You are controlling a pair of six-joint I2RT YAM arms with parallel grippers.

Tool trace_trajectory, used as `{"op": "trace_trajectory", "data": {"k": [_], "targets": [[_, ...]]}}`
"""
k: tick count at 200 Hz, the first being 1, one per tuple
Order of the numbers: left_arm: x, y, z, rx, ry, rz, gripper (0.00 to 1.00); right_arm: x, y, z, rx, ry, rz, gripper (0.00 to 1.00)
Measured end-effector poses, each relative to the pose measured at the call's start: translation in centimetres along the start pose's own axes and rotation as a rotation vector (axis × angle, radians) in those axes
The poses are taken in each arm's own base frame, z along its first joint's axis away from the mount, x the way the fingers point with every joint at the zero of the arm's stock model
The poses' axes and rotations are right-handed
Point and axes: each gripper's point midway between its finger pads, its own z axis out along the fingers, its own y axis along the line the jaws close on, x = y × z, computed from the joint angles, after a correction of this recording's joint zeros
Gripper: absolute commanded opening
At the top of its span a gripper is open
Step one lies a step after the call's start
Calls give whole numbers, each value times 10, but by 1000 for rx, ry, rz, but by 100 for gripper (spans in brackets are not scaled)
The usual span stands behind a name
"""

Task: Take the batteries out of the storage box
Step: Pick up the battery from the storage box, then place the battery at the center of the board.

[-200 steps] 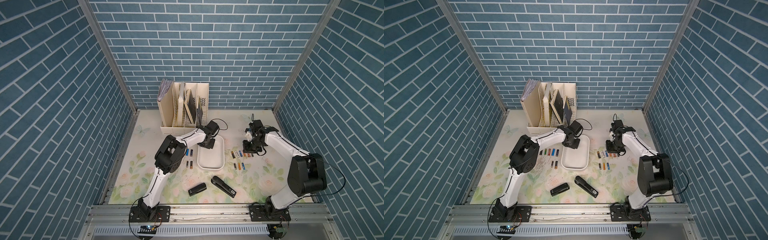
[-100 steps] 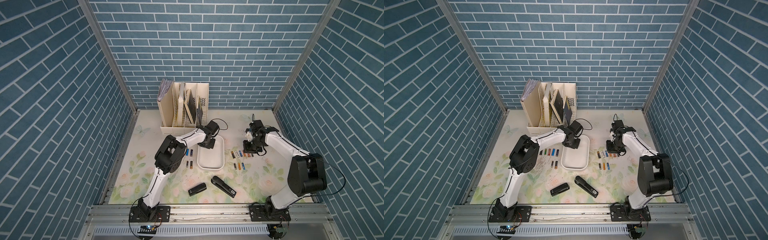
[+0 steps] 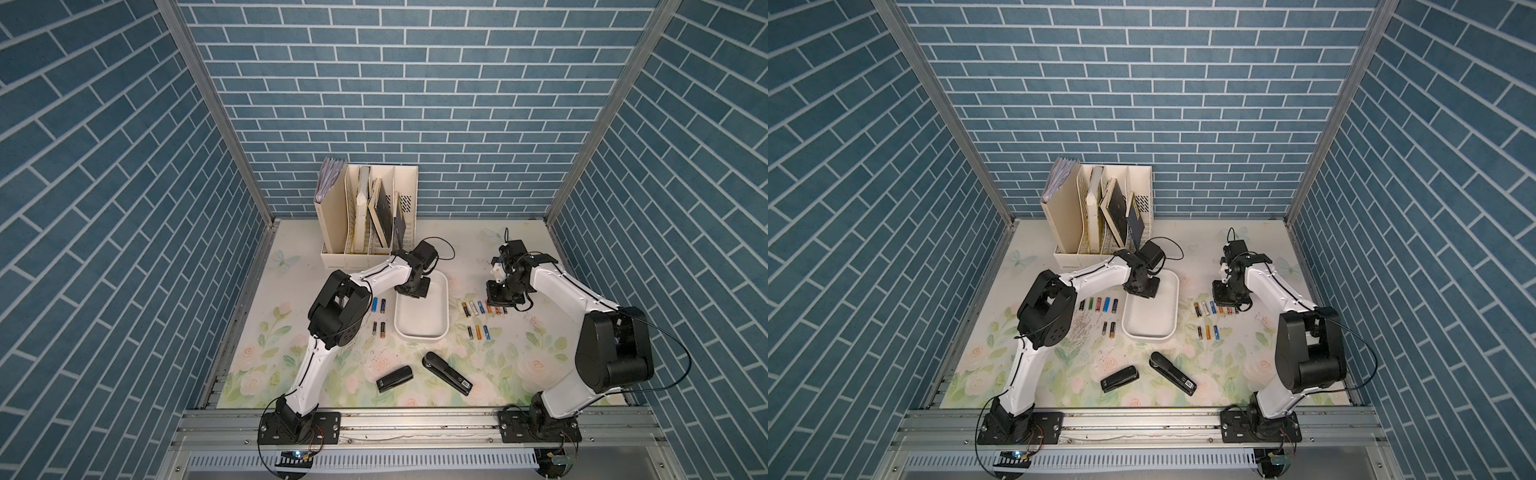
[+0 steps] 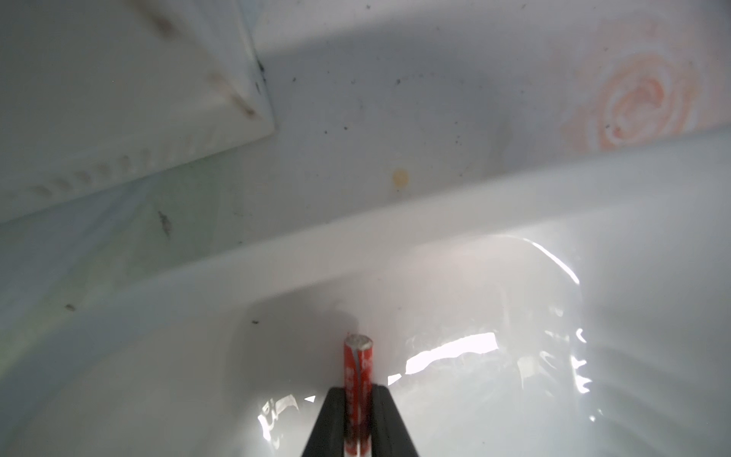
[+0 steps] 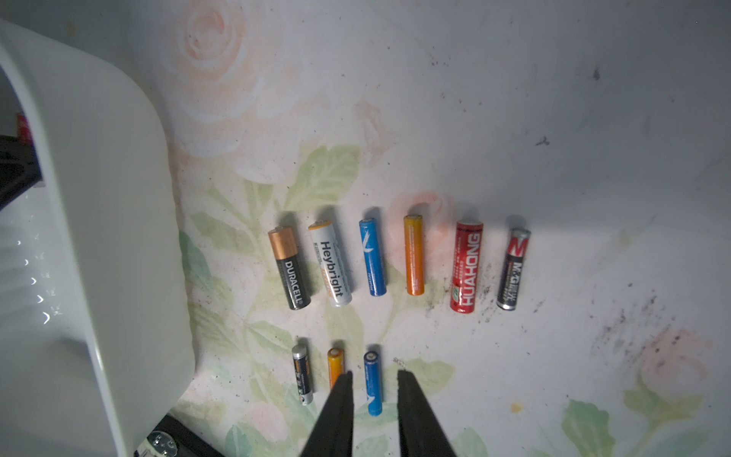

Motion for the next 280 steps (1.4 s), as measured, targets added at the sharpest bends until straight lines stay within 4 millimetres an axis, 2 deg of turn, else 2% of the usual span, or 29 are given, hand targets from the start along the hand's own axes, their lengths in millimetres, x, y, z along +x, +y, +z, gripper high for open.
{"op": "trace_trajectory", "data": {"k": [46, 95, 130, 163, 198, 242, 259, 280], "targets": [[-5, -1, -23, 13, -24, -20, 17, -1, 0, 0, -5, -2, 1, 24], [-7, 5, -68, 44, -82, -55, 17, -2, 2, 0, -13, -9, -1, 24], [2, 31, -103, 43, -117, -105, 18, -6, 4, 0, -25, -21, -17, 24], [29, 67, -125, 7, -118, -169, 18, -7, 5, 0, -30, -28, -22, 24], [72, 91, -120, -28, -69, -217, 18, -8, 5, 0, -33, -30, -28, 24], [133, 105, -87, -67, 52, -249, 18, -6, 5, 2, -34, -26, -28, 24], [148, 108, -77, -78, 82, -257, 18, -4, 4, 3, -32, -19, -27, 24], [154, 109, -70, -78, 91, -262, 19, -3, 4, 4, -32, -19, -26, 24]]}}
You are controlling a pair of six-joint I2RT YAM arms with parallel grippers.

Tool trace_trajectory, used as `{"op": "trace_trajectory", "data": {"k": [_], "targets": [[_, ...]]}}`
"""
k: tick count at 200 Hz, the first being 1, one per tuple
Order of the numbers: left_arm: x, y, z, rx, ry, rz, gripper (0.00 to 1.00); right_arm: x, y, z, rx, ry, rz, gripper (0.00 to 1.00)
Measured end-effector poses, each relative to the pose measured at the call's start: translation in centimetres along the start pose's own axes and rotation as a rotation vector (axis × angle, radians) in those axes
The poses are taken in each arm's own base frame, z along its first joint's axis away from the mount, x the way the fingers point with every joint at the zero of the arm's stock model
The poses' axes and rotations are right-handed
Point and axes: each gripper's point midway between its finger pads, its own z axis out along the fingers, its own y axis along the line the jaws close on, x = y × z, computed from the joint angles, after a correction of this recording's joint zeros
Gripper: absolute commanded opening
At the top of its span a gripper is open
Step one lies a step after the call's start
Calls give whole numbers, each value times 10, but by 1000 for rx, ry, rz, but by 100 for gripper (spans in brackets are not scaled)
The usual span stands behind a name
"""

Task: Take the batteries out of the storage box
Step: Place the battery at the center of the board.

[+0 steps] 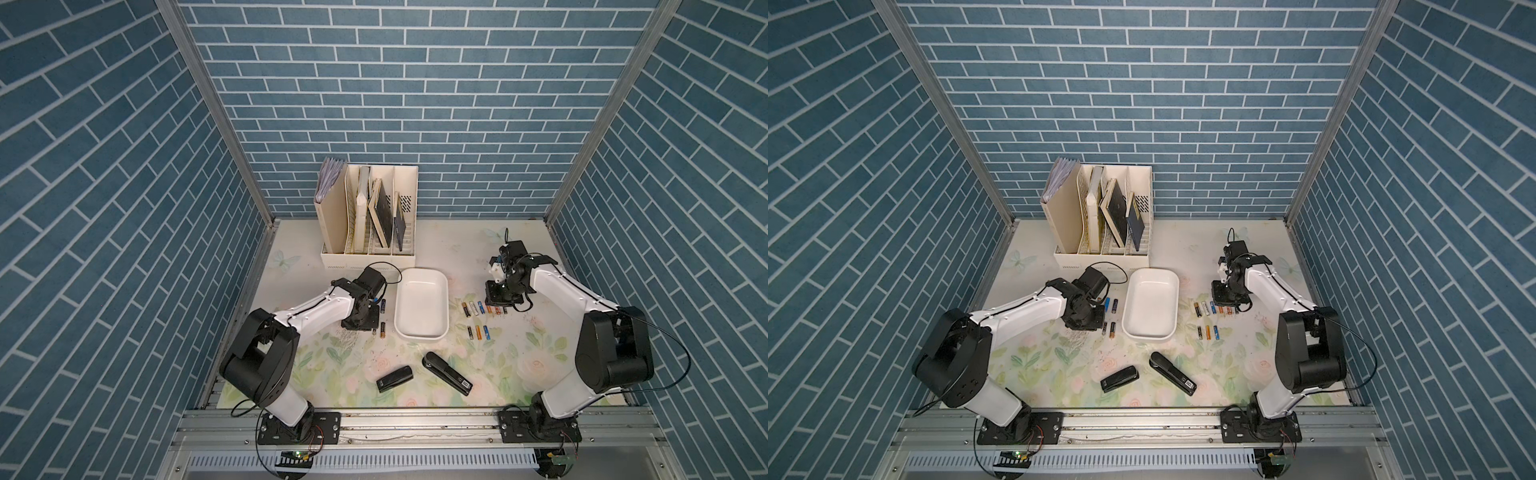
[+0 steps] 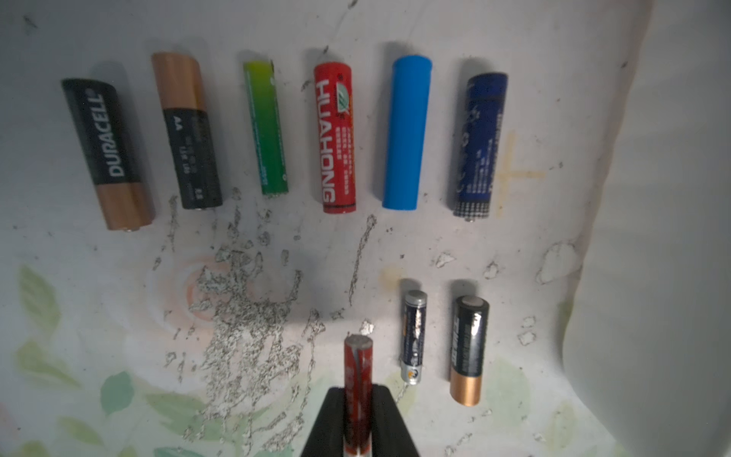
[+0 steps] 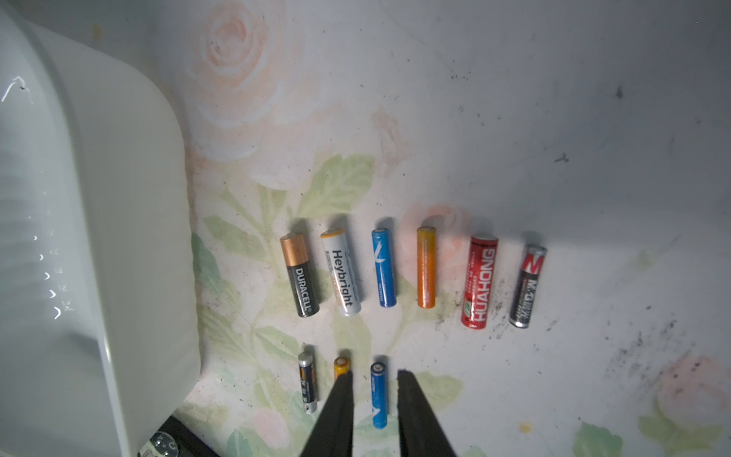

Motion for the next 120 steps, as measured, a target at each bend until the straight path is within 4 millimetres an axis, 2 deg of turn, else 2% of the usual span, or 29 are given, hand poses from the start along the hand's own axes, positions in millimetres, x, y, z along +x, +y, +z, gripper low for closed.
{"op": "trace_trajectory", "data": {"k": [69, 120], "targets": [[-6, -2, 23, -2, 10, -9, 19, 0, 0, 0, 0, 1, 0, 24], [-10, -2, 24, 7, -1, -17, 20, 0, 0, 0, 1, 1, 0, 24]]}}
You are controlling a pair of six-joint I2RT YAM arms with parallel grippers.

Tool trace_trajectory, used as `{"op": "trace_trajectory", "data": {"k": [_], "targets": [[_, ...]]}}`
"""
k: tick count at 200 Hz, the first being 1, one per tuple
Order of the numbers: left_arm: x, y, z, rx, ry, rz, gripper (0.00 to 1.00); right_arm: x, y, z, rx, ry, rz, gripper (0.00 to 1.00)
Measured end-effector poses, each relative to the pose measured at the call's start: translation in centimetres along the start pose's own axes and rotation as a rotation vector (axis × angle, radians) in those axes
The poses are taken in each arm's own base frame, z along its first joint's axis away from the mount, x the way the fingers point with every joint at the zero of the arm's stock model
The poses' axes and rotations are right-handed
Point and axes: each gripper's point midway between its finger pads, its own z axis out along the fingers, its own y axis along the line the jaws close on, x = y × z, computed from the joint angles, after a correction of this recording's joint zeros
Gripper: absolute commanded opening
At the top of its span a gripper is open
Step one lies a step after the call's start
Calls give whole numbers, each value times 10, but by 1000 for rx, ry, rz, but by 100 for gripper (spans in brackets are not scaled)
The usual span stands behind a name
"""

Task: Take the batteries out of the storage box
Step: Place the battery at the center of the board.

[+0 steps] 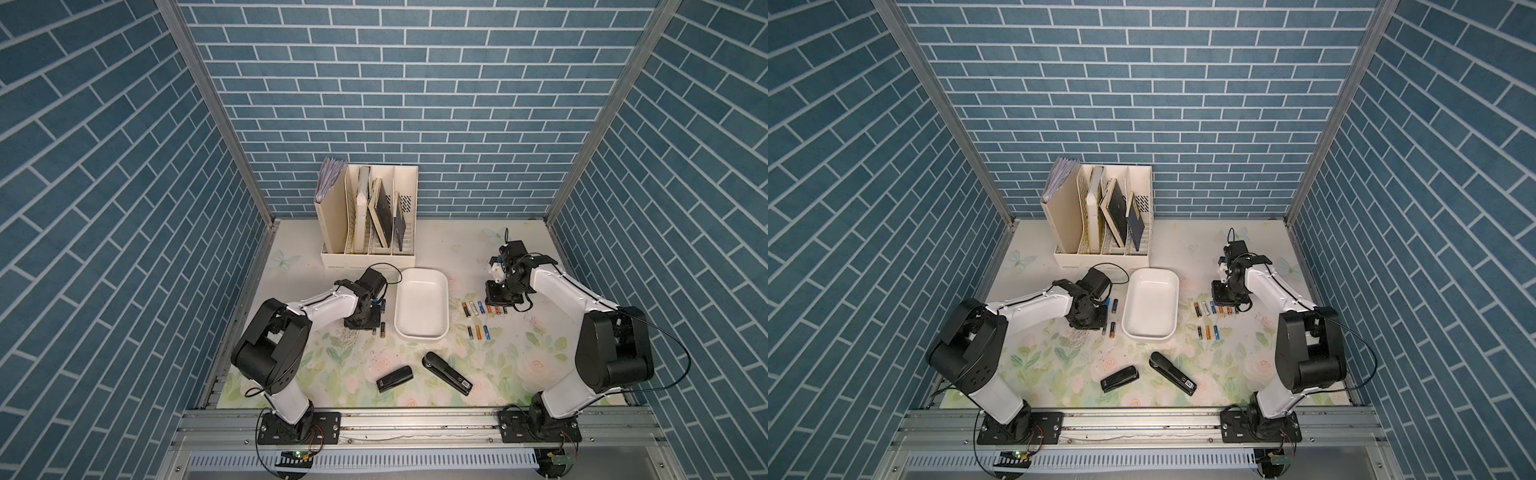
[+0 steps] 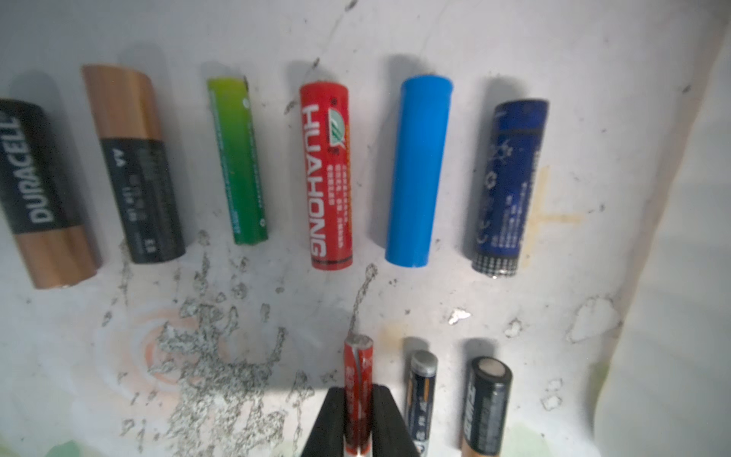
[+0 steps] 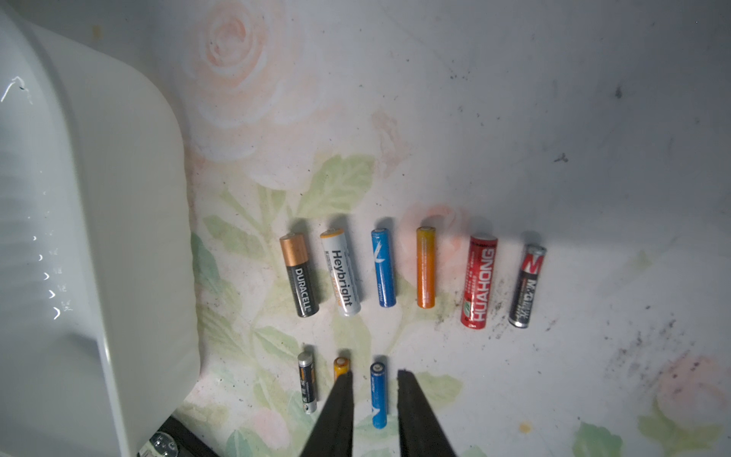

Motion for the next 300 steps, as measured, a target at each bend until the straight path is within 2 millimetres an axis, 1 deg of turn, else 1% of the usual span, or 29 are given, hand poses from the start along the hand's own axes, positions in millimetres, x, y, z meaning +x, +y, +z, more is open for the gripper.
{"op": "trace_trajectory", "data": {"k": [43, 72, 90, 176, 211, 225, 233, 244, 300], "targets": [[2, 0, 4, 5, 5, -1, 20, 0, 0, 0, 1, 2, 0, 24], [2, 0, 4, 6, 3, -1, 22, 1, 0, 0, 2, 4, 1, 24], [2, 0, 4, 6, 3, -3, 18, 1, 0, 0, 2, 4, 0, 24], [4, 0, 4, 9, 6, -2, 18, 1, 0, 0, 3, 5, 1, 24], [9, 2, 3, 9, 12, -6, 18, 1, 0, 0, 3, 5, 1, 24], [9, 2, 3, 10, 11, -7, 16, 1, 0, 0, 3, 5, 1, 24], [9, 2, 3, 10, 11, -7, 19, 1, -1, 0, 3, 6, 1, 24], [9, 3, 3, 9, 11, -6, 28, 1, -1, 0, 3, 6, 1, 24], [9, 4, 0, -3, 16, -15, 33, 1, -1, 0, 3, 6, 1, 24]]}}
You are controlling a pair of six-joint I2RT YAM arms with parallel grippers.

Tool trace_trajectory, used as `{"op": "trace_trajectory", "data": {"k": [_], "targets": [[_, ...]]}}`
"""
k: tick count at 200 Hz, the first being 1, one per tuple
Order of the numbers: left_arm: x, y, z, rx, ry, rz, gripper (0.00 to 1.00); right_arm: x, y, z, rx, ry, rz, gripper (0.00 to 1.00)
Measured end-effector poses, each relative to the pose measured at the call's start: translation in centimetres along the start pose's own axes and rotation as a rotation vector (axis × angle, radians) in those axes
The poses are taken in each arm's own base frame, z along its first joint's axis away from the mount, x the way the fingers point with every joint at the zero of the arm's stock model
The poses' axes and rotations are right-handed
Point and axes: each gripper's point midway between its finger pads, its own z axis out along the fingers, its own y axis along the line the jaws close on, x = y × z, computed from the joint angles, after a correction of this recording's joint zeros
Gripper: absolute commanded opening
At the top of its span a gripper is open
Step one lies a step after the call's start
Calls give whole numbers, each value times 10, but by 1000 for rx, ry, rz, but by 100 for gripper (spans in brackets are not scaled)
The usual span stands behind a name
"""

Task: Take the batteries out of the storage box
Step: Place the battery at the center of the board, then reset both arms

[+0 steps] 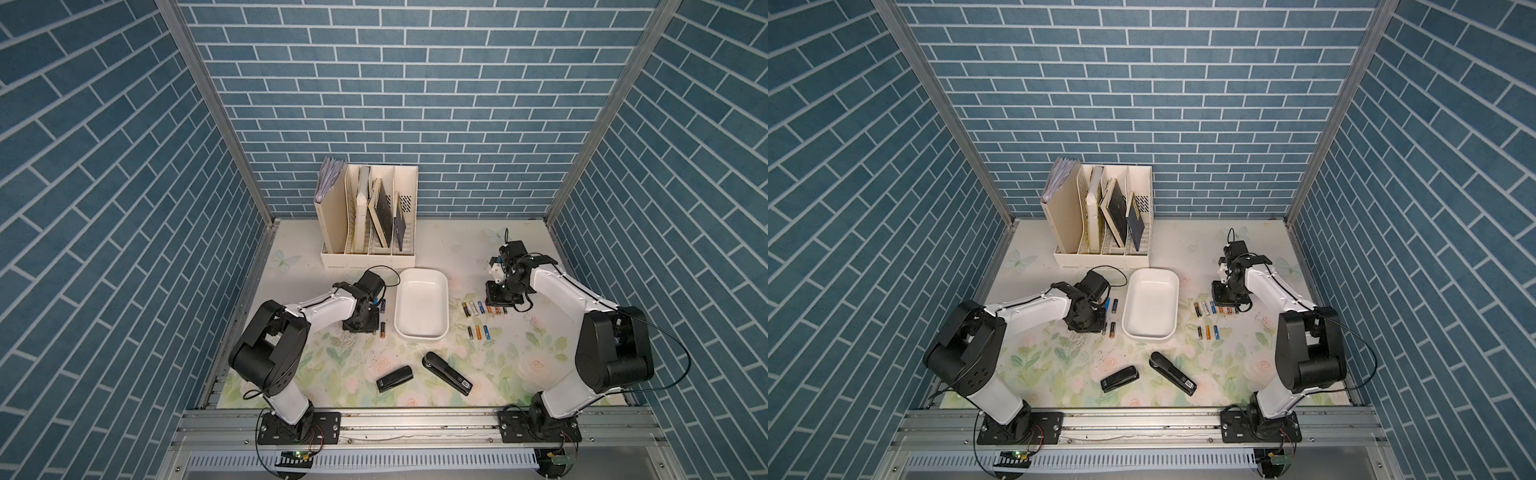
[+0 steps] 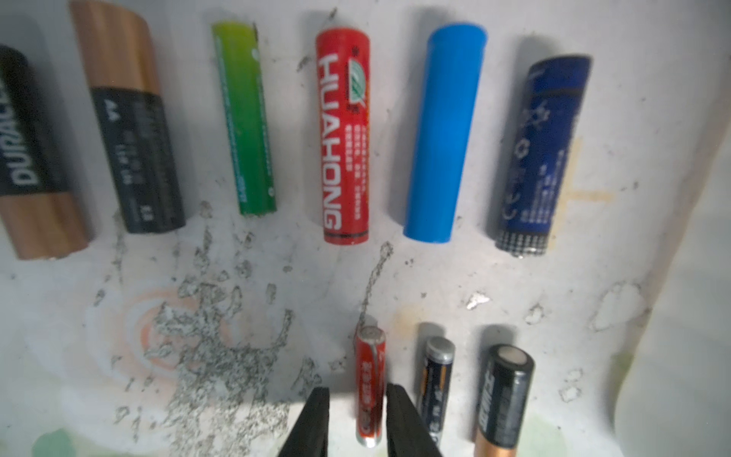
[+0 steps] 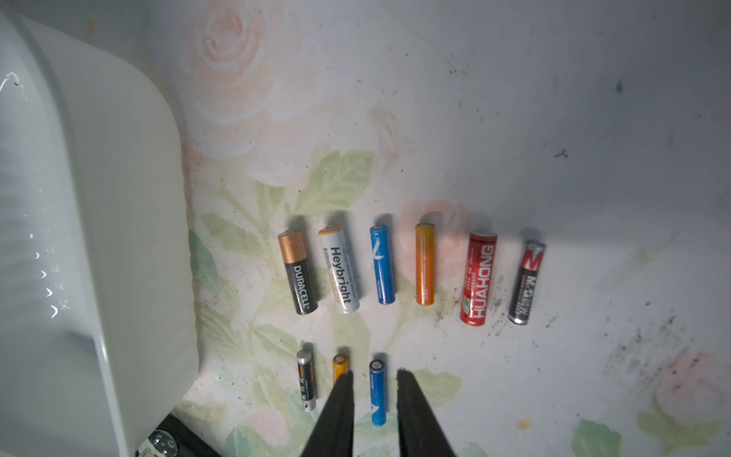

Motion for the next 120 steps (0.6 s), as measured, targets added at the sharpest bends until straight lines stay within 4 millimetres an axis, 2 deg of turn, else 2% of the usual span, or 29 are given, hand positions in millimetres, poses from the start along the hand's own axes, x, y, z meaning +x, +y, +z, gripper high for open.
{"op": "trace_trajectory", "data": {"k": [24, 42, 59, 65, 68, 78, 89, 92, 98, 120], "targets": [[-5, 0, -8, -4, -15, -2, 37, 0, 0, 0, 0, 0, 0, 24], [-14, -2, -20, -1, -42, -4, 50, 0, 0, 0, -1, 0, 0, 30], [-27, -4, -36, 4, -90, -10, 70, -1, 1, -1, -3, -2, -2, 37], [-33, -3, -44, 6, -117, -13, 94, -2, 1, -1, -4, -7, -2, 43], [-37, -2, -48, 7, -130, -14, 100, -2, 1, -2, -4, -10, -2, 46], [-49, 3, -63, -3, -191, -24, 100, -5, 2, -6, -5, -27, 0, 53], [-67, 16, -87, -28, -292, -51, 100, -11, 4, -14, -8, -64, -11, 68], [-72, 20, -92, -34, -320, -59, 100, -13, 4, -17, -7, -79, -9, 80], [-80, 29, -107, -51, -383, -73, 100, -19, 6, -24, -8, -117, -13, 98], [-107, 70, -167, -119, -691, -166, 100, -41, 11, -64, -4, -314, -47, 100]]}}
